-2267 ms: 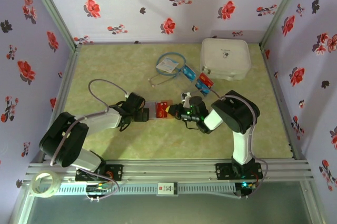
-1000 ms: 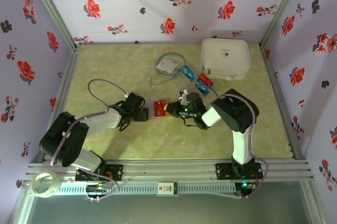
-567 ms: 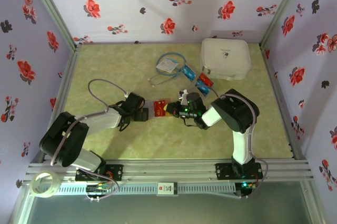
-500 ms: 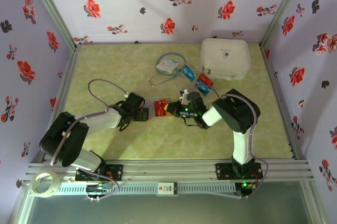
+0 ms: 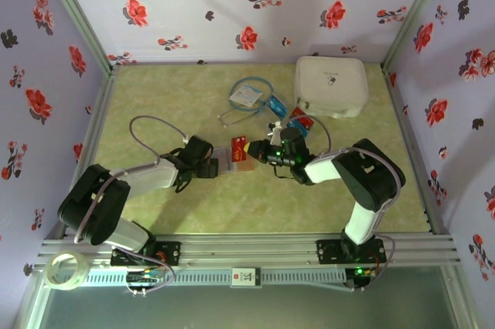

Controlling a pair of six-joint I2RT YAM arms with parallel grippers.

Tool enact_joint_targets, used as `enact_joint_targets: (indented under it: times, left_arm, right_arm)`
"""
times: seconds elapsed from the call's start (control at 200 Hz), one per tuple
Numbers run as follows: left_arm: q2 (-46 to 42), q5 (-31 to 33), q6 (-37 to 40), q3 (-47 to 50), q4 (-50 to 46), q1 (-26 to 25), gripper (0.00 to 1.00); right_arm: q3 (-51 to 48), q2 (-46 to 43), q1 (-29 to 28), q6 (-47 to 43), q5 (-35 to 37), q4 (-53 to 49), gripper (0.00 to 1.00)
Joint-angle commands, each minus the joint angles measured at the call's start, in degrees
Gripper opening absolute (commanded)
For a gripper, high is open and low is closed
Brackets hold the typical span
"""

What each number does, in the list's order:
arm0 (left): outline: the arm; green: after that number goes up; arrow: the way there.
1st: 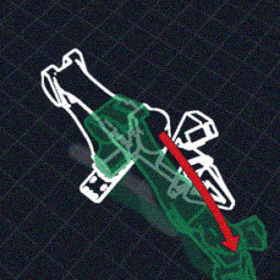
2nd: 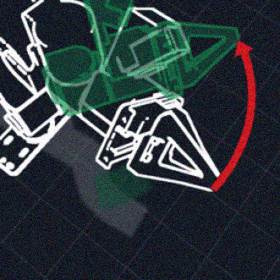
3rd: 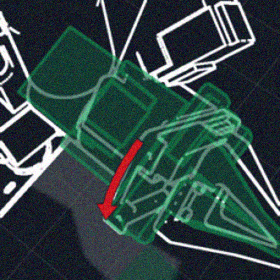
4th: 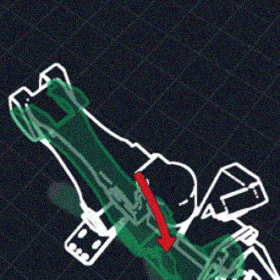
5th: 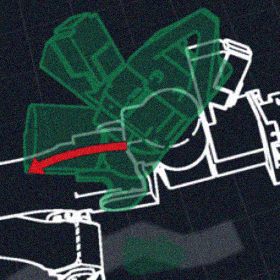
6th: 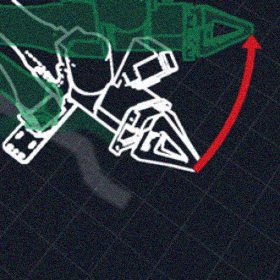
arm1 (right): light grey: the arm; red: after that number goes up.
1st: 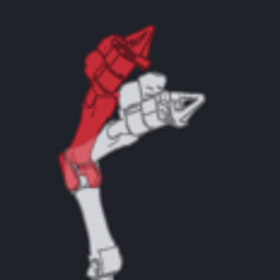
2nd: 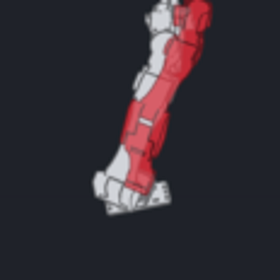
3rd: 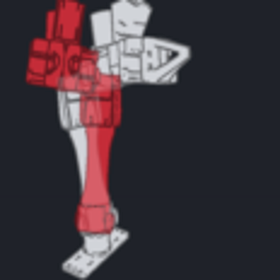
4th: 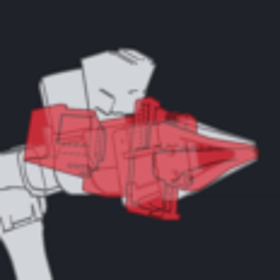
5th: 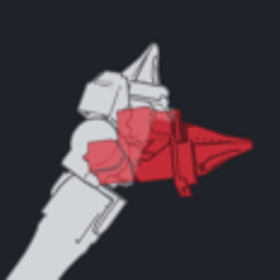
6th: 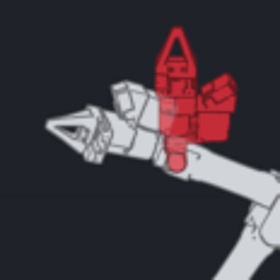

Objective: Put the credit cards into the card holder

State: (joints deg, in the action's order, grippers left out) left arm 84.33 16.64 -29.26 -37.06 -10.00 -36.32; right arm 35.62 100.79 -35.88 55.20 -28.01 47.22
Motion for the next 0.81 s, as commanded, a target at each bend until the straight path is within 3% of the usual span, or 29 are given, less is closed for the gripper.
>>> enact_joint_targets:
  times: [0.0, 0.395, 0.8]
  left_arm:
    - [-1.2, 2.6, 2.0, -1.5, -6.1, 0.5, 1.0]
    - [-6.7, 2.7, 2.2, -5.8, -11.3, 1.5, 1.0]
    - [-1.4, 0.4, 0.8, -6.1, -8.1, 1.5, 1.0]
  right_arm:
    - [0.0, -2.0, -0.1, -2.8, 1.4, -0.6, 0.0]
    - [1.9, -1.6, -1.1, -7.1, 2.4, -1.7, 0.0]
    - [6.3, 6.6, -1.4, -5.7, -0.3, 1.3, 0.0]
